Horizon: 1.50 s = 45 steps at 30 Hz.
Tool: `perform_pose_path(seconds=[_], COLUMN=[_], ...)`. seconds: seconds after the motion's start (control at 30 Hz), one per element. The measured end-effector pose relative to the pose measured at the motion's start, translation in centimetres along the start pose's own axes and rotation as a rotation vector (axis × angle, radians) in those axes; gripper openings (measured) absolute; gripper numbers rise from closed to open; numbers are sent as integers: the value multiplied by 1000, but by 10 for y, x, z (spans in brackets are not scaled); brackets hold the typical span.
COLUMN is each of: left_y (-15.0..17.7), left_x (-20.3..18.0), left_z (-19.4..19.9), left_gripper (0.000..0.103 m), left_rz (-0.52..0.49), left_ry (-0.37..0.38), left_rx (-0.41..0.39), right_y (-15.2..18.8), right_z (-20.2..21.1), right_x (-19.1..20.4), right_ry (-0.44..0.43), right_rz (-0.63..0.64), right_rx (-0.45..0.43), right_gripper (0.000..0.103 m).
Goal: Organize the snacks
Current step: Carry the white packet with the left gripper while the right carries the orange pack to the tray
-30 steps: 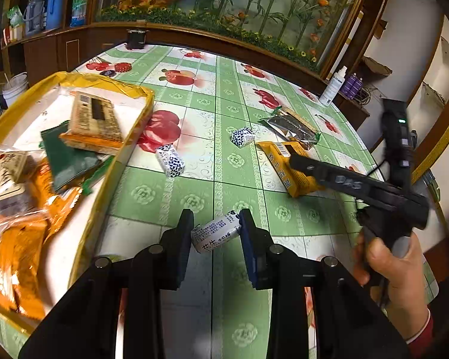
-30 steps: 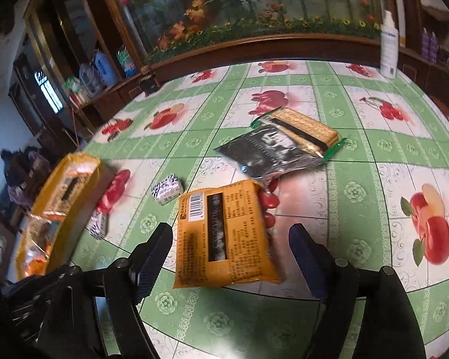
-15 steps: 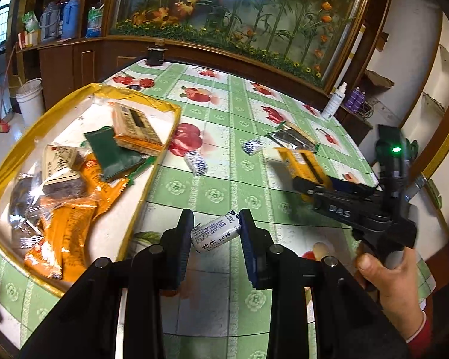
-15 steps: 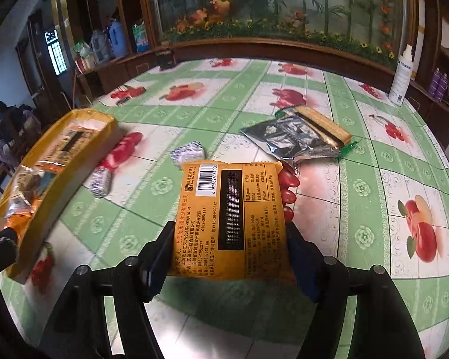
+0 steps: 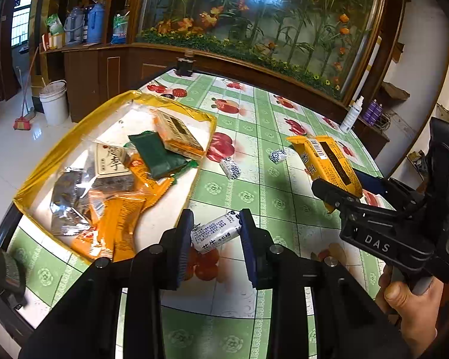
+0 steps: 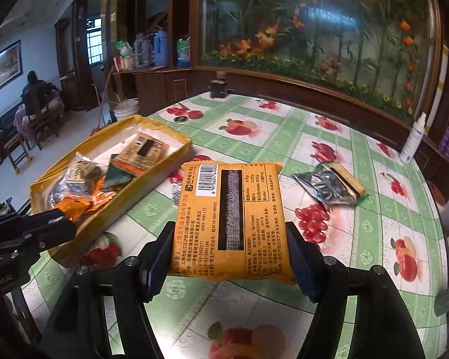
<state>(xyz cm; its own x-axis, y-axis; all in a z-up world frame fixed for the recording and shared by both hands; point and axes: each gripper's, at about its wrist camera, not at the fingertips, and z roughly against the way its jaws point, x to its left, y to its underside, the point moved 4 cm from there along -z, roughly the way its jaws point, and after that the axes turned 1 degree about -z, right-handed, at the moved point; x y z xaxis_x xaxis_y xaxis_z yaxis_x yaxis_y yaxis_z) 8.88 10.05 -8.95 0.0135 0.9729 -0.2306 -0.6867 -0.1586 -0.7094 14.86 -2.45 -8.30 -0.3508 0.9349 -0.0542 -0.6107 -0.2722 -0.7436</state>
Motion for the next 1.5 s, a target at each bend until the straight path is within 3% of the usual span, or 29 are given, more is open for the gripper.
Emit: perform_pose_path(seconds=[0.73,0.83,1.07,1.5], left_y=[3,2,-8,-25], left_x=[57,66,85,112], left_z=[1,0,-1,-25], left_gripper=[29,29,29,29], left_rz=[107,122,146,123], left_ry=[-44,-54,-94,-251], left_rx=[1,4,-4,10], right_y=[-5,-7,-29,-61], right_z=[-15,-20,-41,-93], right_x=[64,69,89,129], right_ry=[-31,-56,-209,-278], right_rz=[142,141,91,114], right_rx=[16,22,37,60], right_gripper=[71,71,71,71])
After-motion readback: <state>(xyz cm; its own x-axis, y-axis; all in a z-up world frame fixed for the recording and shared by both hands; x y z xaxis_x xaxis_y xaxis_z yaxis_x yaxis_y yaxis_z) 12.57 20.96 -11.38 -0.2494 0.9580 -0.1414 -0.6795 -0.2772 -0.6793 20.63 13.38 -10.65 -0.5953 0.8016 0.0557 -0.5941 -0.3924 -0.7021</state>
